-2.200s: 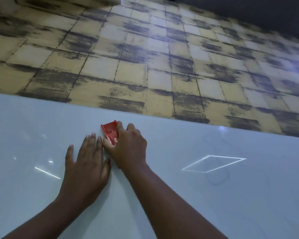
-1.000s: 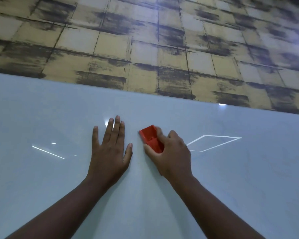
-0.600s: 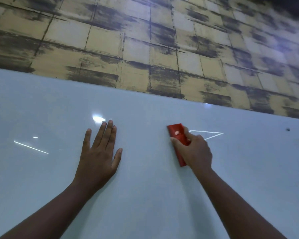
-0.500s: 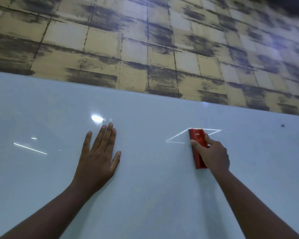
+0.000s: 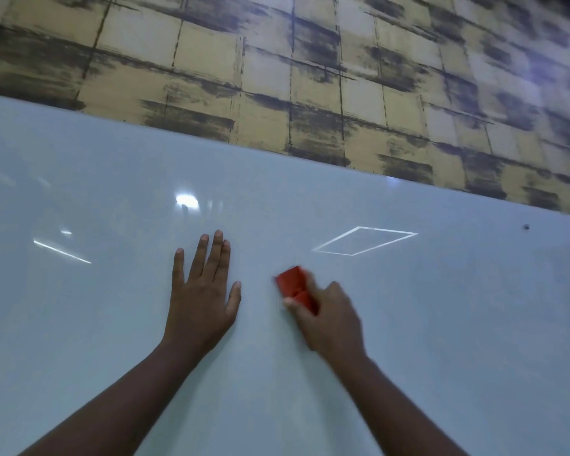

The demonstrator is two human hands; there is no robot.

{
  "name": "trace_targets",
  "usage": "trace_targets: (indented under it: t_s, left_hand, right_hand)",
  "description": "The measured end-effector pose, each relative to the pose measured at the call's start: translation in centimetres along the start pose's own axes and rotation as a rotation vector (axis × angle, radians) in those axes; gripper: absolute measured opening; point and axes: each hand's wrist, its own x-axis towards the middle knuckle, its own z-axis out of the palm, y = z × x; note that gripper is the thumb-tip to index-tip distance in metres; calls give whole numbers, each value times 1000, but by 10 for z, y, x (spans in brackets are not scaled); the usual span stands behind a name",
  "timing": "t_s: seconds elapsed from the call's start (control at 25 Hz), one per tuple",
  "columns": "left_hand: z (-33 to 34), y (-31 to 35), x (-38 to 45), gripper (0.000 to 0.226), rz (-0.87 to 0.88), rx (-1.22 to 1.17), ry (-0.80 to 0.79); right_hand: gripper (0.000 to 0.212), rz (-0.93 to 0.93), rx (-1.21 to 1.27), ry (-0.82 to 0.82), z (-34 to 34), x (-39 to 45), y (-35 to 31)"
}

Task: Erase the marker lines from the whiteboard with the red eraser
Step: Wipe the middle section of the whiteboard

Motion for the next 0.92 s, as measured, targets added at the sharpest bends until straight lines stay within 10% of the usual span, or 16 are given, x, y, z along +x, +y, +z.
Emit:
trace_targets:
  t_s: [0.2,0.56,0.92]
  left_hand:
    - [-4,-4,-33,75,2,-22,-10]
    - [-2,26,-65,70,-119,-27,40]
    - [5,56,-95,69,-209,20,71]
  right_hand:
    - [76,-240,-103,-30,27,-41,-15]
    - [96,323,129,111,-55,0,187]
    - [73,220,152,192,-35,-12,188]
